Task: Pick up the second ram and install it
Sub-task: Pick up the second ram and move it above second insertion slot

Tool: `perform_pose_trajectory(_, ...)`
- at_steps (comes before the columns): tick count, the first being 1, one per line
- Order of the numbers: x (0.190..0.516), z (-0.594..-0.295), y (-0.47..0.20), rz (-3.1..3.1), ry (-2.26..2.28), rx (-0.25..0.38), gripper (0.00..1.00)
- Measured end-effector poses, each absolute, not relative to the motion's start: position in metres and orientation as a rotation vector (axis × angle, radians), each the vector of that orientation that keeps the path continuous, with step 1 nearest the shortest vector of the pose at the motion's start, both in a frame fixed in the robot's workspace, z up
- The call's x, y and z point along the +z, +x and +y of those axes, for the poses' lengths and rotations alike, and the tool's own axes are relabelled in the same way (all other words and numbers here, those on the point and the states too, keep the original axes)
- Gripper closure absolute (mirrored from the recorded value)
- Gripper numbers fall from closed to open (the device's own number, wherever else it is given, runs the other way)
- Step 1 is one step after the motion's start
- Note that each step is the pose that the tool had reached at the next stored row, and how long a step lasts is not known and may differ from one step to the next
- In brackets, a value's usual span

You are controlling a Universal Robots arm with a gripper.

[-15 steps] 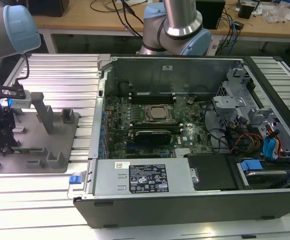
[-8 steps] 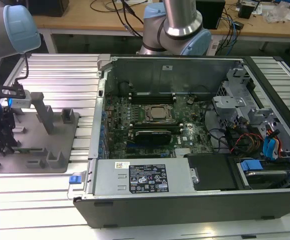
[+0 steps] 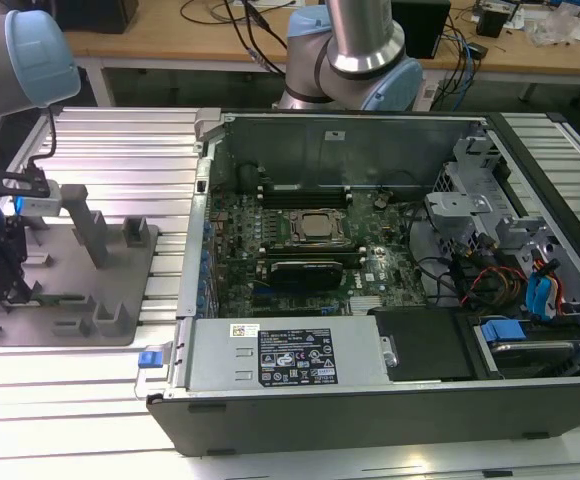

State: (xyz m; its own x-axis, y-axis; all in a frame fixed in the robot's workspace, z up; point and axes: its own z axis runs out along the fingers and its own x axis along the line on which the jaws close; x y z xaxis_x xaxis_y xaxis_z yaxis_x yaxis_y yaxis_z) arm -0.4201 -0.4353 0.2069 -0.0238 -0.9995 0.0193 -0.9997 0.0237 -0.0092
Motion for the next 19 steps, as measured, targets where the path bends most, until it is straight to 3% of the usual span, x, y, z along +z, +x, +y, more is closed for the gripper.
perform_pose_trajectory(11,0.213,-0.435,-0.420,-2.242,2.189,0.031,0.91)
perform_pose_trajectory(19,0.258,-0.435,-0.420,-2.242,2.190,0.032,0.91)
